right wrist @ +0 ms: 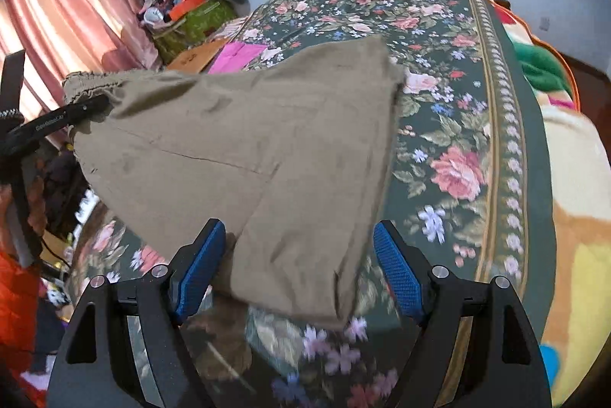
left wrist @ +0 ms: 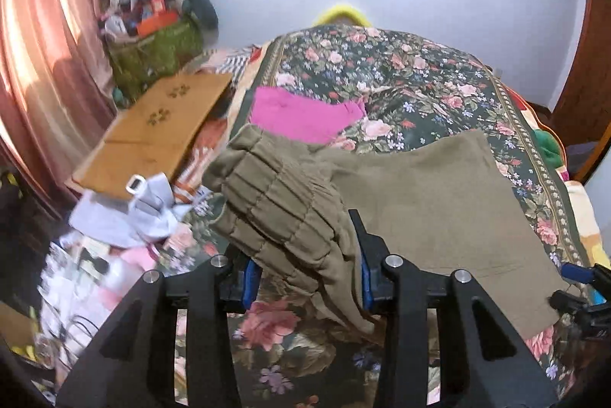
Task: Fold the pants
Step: 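Grasp the waistband with the left tool and lift it up off the bed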
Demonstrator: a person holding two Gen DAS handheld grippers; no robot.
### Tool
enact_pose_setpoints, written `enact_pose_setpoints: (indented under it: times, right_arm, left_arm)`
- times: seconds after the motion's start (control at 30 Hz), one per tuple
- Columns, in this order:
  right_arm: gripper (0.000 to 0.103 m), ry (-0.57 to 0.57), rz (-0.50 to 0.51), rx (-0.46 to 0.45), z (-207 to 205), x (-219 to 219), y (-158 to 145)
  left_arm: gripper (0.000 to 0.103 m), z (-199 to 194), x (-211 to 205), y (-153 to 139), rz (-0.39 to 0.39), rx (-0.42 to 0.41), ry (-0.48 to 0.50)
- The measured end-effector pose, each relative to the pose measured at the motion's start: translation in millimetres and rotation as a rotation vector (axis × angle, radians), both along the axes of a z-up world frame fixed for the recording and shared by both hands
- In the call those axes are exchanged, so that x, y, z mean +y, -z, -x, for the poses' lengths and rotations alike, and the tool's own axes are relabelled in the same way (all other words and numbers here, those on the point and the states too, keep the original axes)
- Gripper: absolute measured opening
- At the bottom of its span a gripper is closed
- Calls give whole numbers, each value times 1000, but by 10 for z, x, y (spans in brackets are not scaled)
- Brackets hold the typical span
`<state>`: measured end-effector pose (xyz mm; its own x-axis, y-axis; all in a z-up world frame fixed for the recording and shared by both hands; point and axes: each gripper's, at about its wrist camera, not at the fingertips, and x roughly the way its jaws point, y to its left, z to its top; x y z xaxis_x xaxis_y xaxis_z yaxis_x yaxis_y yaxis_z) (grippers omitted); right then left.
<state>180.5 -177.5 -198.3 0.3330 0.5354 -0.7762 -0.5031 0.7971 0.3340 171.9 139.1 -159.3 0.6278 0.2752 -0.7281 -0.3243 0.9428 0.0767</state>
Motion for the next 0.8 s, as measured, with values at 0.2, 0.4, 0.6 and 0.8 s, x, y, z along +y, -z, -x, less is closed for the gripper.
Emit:
enact_pose_setpoints:
  times: [0.2, 0.4, 0.6, 0.8]
  right_arm:
    - [77, 15, 4, 6, 13, -39, 56]
    - [77, 20, -24, 24, 10, -76, 85]
    - [77, 21, -29, 18, 17, -78, 92]
    - [77, 18, -32, 16, 33, -81, 87]
  left_arm:
    - [40, -48, -392, -86, -180, -24, 50]
    - [35, -151, -747, -271, -204, -61, 139]
    - [32, -246, -954, -464, -64, -95, 238]
    - [31, -308, -1179, -549, 87, -89, 345]
